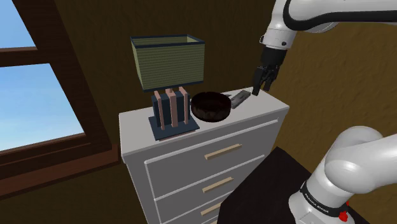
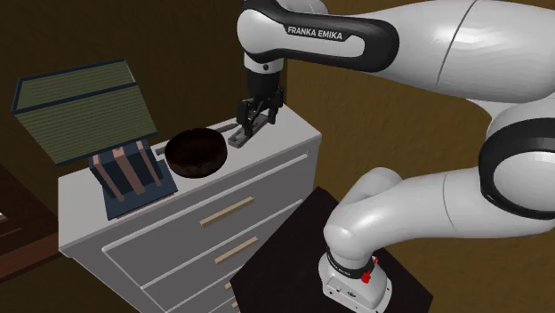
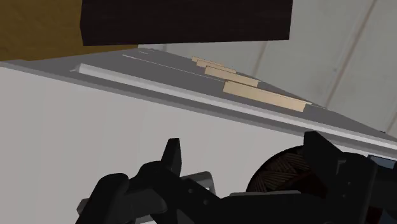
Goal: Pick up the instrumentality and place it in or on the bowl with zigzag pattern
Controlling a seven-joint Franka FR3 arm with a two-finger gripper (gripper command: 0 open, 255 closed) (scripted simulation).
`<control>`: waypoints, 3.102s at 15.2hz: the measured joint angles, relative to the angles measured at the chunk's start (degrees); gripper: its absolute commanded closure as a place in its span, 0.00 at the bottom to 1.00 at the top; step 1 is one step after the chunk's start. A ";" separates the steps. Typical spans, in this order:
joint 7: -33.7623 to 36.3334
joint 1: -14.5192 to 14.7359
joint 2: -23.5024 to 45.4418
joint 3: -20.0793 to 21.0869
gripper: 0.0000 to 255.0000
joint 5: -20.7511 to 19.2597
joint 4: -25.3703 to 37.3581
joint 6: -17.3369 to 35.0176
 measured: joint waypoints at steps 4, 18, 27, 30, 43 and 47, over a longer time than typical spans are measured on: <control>8.18 -2.56 4.08 2.41 0.00 0.88 1.20 3.19; 60.71 -18.01 27.58 10.82 0.00 -1.97 9.36 18.33; 62.31 -18.22 29.78 11.20 0.00 -2.16 5.82 24.04; 62.29 -18.23 29.79 11.18 0.00 -2.17 5.71 24.17; 62.28 -18.23 29.56 11.16 1.00 -2.17 6.08 23.73; 62.28 -18.23 28.78 11.08 1.00 -2.14 7.95 20.96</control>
